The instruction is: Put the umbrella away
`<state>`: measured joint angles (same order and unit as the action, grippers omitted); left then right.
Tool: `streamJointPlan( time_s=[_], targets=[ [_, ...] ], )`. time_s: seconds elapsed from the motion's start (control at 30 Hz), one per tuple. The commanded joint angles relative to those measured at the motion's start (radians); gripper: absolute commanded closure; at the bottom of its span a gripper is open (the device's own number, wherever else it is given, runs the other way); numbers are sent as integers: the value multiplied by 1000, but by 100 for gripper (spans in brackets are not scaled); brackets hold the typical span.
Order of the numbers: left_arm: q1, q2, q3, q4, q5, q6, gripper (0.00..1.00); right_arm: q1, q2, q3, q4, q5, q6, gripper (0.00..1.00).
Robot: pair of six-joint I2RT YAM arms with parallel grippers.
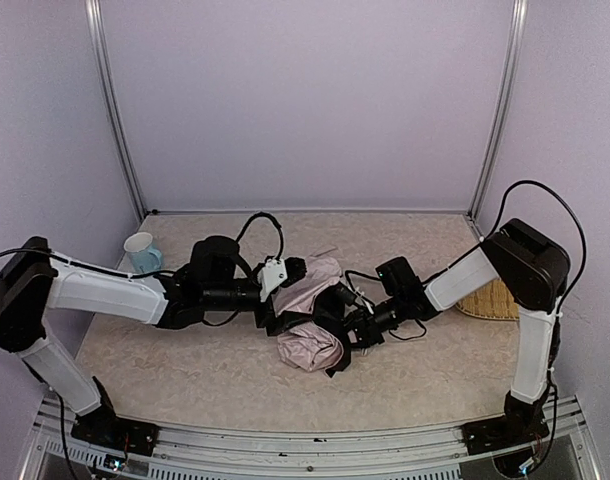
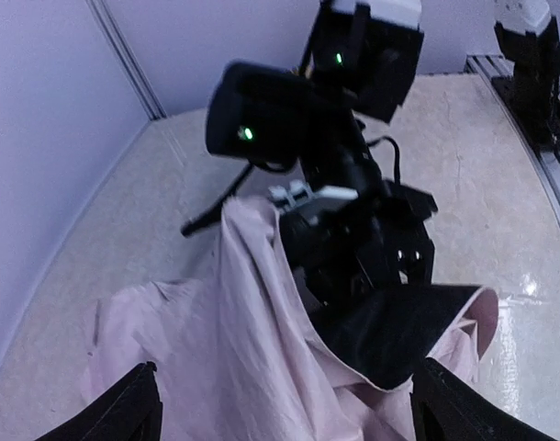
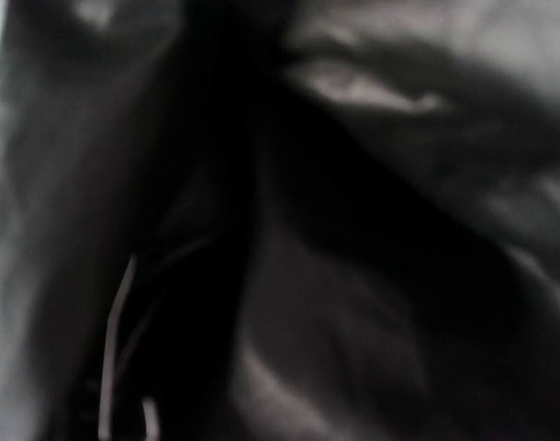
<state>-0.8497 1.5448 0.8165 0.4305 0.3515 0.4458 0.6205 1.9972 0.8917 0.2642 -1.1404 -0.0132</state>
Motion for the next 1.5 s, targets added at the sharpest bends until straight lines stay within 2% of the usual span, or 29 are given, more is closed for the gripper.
streamJointPlan(
  time_s=[0.0, 0.13, 0.2, 0.27, 0.37, 0.4, 0.47, 0.53, 0.57, 0.67, 0.77, 0.83, 0.93, 1.03, 1.23, 1.33, 1.47],
  targets=[
    [-8, 161, 50, -4, 38, 3, 8, -11, 47, -4, -85, 54, 57, 100],
    [-15, 305, 163, -88, 110, 46, 6, -11, 37, -5, -28, 62, 106, 100],
    [-11, 375, 250, -216, 134, 43, 13, -10, 32, 5, -33, 82, 115, 100],
    [3, 462, 362, -377, 181, 38, 25, -10, 14, 5, -43, 115, 121, 87],
    [39, 549, 482, -578, 280, 12, 41, -12, -65, -25, -33, 172, 139, 61],
    [51, 566, 499, -616, 295, -5, 44, -14, -94, -36, -31, 196, 147, 55],
    [67, 581, 493, -649, 298, -21, 50, -25, -145, -51, -49, 254, 161, 34],
    [81, 582, 477, -653, 296, -37, 55, -43, -196, -62, -98, 315, 164, 18],
    [90, 584, 474, -659, 305, -44, 56, -53, -226, -67, -133, 350, 160, 13],
    [118, 586, 475, -674, 341, -63, 56, -78, -335, -71, -259, 537, 132, 11],
    [143, 594, 490, -689, 374, -87, 56, -51, -476, -90, -312, 728, 68, 14],
    [151, 618, 523, -736, 400, -99, 57, 64, -573, -137, -272, 834, -75, 15],
    [152, 656, 576, -796, 387, -125, 58, 254, -663, -232, -107, 924, -295, 11],
    [151, 660, 582, -806, 387, -150, 57, 341, -616, -228, -29, 981, -416, 8],
    [147, 655, 581, -823, 374, -144, 53, 379, -418, -52, -152, 1051, -447, 14],
    [150, 670, 601, -828, 386, -155, 53, 392, -383, -51, -119, 1000, -500, 11],
    [159, 717, 644, -856, 407, -193, 54, 410, -284, -18, -138, 1084, -571, 6]
  ],
)
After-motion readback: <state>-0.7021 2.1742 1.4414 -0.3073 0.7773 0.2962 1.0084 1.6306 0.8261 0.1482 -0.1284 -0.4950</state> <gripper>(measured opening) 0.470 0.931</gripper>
